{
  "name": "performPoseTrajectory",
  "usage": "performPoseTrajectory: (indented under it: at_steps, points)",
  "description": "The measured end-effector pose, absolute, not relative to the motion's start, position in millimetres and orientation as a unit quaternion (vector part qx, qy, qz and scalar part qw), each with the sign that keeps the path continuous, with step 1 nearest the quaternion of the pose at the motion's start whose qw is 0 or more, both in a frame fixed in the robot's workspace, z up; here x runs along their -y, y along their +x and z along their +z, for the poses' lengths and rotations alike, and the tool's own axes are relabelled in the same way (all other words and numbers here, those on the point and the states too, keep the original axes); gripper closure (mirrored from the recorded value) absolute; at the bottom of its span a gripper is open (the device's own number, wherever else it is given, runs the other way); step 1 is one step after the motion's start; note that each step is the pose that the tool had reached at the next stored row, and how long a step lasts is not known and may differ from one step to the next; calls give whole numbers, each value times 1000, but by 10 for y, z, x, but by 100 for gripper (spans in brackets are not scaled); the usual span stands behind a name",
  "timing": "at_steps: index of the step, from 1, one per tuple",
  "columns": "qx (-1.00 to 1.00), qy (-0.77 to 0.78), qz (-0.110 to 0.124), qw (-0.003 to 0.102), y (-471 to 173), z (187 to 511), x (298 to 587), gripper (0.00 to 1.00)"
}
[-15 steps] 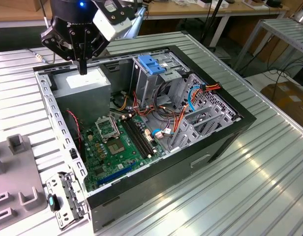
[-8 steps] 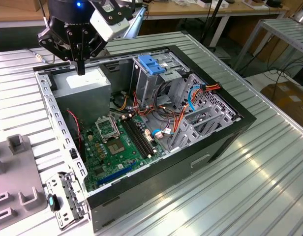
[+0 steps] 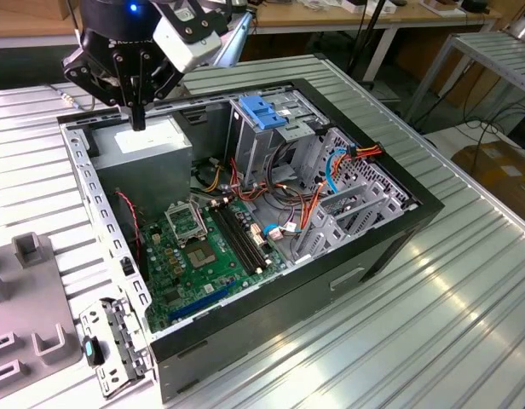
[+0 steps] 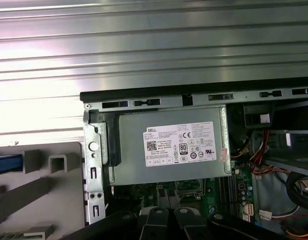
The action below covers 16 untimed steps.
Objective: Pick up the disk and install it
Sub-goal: 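Reach for the disk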
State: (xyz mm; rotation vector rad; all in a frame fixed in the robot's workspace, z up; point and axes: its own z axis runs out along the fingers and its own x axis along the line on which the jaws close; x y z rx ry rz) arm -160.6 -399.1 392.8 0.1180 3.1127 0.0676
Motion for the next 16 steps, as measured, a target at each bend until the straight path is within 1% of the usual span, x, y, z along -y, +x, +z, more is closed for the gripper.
performPoseTrajectory:
  at_steps: [16]
  points:
    - [-999,38,22,13,-1692,3925,3991,89]
